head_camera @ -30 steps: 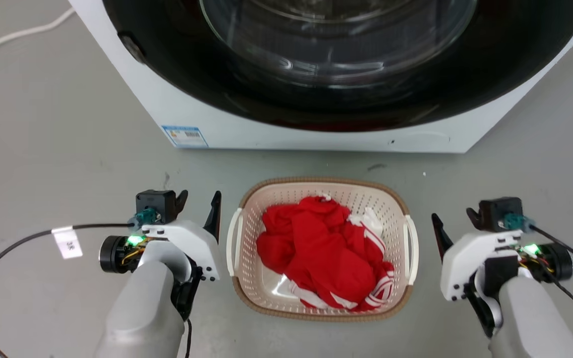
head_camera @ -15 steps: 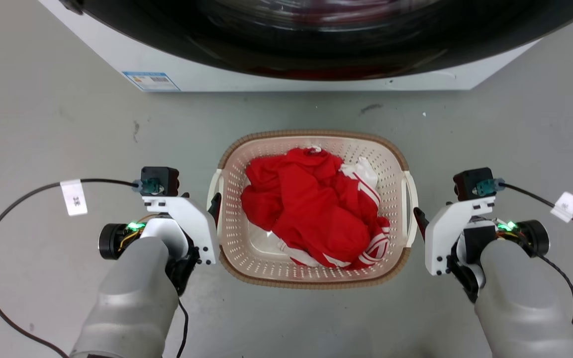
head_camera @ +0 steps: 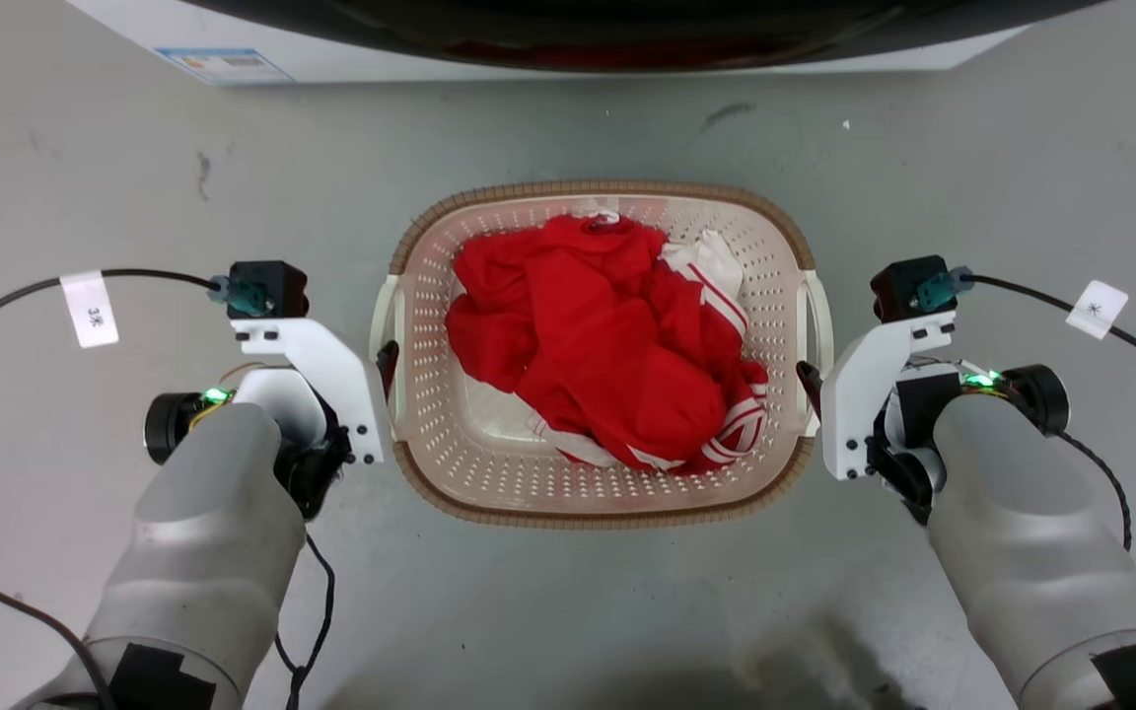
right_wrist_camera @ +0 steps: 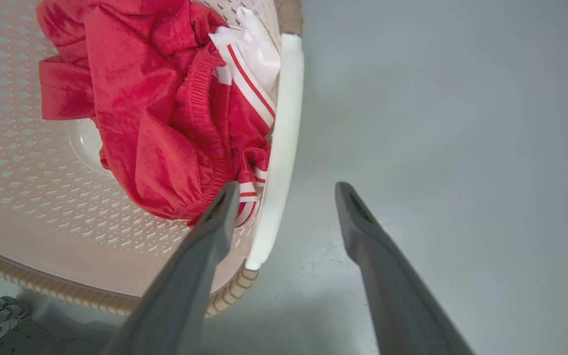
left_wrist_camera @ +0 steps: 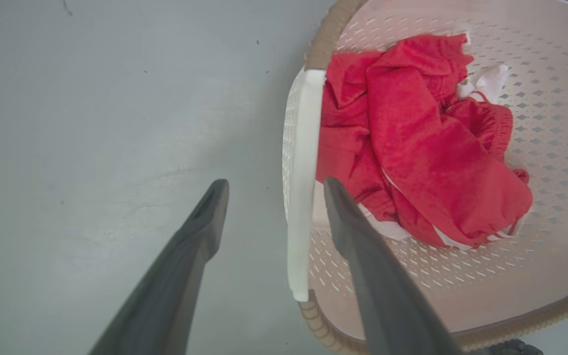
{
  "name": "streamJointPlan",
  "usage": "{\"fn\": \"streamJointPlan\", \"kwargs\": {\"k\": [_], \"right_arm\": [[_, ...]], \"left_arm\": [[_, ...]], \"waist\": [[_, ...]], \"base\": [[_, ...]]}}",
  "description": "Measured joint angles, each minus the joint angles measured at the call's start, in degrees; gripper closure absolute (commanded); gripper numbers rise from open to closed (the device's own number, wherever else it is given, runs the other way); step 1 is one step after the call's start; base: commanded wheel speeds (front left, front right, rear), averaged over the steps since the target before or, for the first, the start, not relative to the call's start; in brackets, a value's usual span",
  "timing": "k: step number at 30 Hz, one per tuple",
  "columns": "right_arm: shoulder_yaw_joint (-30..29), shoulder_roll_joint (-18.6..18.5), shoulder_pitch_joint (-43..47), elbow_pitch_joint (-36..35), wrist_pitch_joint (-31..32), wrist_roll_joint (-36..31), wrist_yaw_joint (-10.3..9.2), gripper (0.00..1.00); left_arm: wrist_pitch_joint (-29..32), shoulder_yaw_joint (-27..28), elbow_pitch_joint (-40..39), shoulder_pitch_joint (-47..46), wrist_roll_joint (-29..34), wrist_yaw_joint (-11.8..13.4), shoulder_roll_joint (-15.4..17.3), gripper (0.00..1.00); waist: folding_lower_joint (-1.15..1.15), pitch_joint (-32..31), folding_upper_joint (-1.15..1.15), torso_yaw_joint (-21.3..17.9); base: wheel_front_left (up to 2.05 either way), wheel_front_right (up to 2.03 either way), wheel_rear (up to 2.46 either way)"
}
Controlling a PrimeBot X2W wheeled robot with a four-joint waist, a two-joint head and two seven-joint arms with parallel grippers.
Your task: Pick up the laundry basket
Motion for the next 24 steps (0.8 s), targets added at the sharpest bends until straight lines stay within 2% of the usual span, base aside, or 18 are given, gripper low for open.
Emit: {"fn": "streamJointPlan", "kwargs": {"k": [7, 22, 23, 24], "right_arm": [[2.8, 0.0, -4.3, 2.9, -0.1, 2.9, 0.00, 0.00], [8.8, 0.0, -9.2, 4.7, 0.6, 10.0, 0.00, 0.00], [9.3, 0.0, -9.4, 4.8, 0.6, 10.3, 0.00, 0.10], [9.7, 0.0, -9.5, 4.9, 0.9, 10.9, 0.00, 0.32]], "left_arm": [[1.0, -3.4, -0.1, -2.7, -2.8, 0.0, 2.1, 0.00], [1.7, -8.8, 1.3, -7.8, -6.9, -0.1, 3.4, 0.00], [1.7, -9.0, 1.4, -8.0, -7.2, -0.1, 3.4, 0.00], [1.8, -9.3, 1.5, -8.1, -7.5, 0.0, 3.4, 0.00]], "waist": [[0.00, 3.9, 0.00, -0.7], [0.00, 9.3, 0.00, -1.5], [0.00, 9.4, 0.00, -1.5], [0.00, 9.6, 0.00, -1.5]], "base": [[0.00, 0.00, 0.00], [0.00, 0.00, 0.00], [0.00, 0.00, 0.00], [0.00, 0.00, 0.00]]}}
